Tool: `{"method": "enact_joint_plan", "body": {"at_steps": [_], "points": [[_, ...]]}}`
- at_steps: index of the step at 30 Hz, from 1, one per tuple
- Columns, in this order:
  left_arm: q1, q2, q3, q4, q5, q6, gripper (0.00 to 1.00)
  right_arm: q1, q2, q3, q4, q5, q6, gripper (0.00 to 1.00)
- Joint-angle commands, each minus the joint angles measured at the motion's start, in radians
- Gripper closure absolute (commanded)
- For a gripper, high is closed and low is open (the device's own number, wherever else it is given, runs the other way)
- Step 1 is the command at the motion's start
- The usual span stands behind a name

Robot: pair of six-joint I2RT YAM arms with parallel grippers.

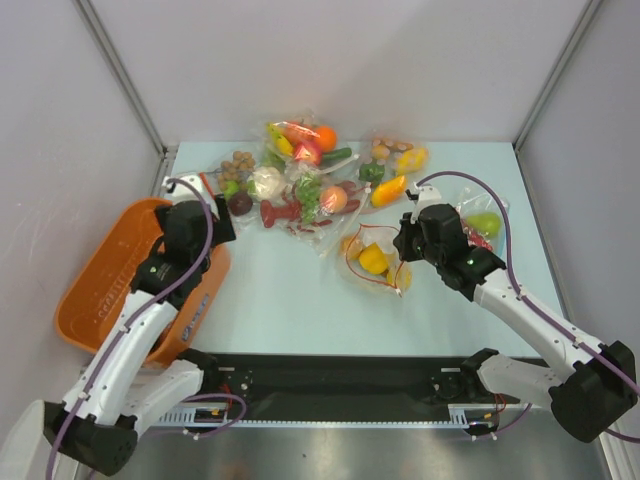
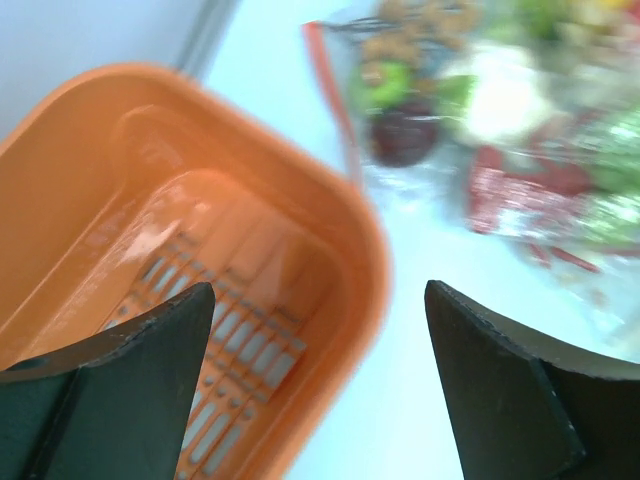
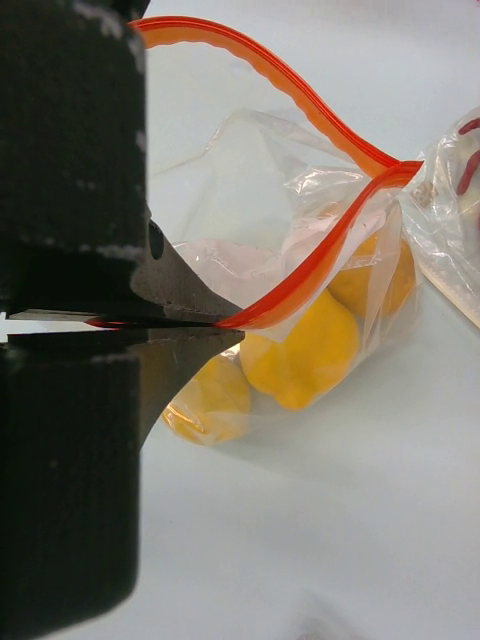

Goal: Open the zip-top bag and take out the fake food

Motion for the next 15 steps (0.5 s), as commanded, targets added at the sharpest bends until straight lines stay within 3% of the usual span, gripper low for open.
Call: {"method": "enact_joint_plan", "body": {"at_steps": [1, 10, 15], "points": [[-0.136, 0.044, 0.073, 0.057, -0.011, 0.042, 0.1, -0.004, -0.022, 0.002, 0.033, -0.01, 0.007, 1.0], [-0.656, 0.271, 0.246, 0.309, 0.038, 0.112, 0.09, 0.005, -0.046, 0.008, 0.015, -0.002, -0.001, 1.0], [-0.738, 0.44, 0.319, 0.45, 0.222, 0.076, 0.1, 0.014, -0.068, 0.033, -0.018, 0.021, -0.005, 1.0]]}}
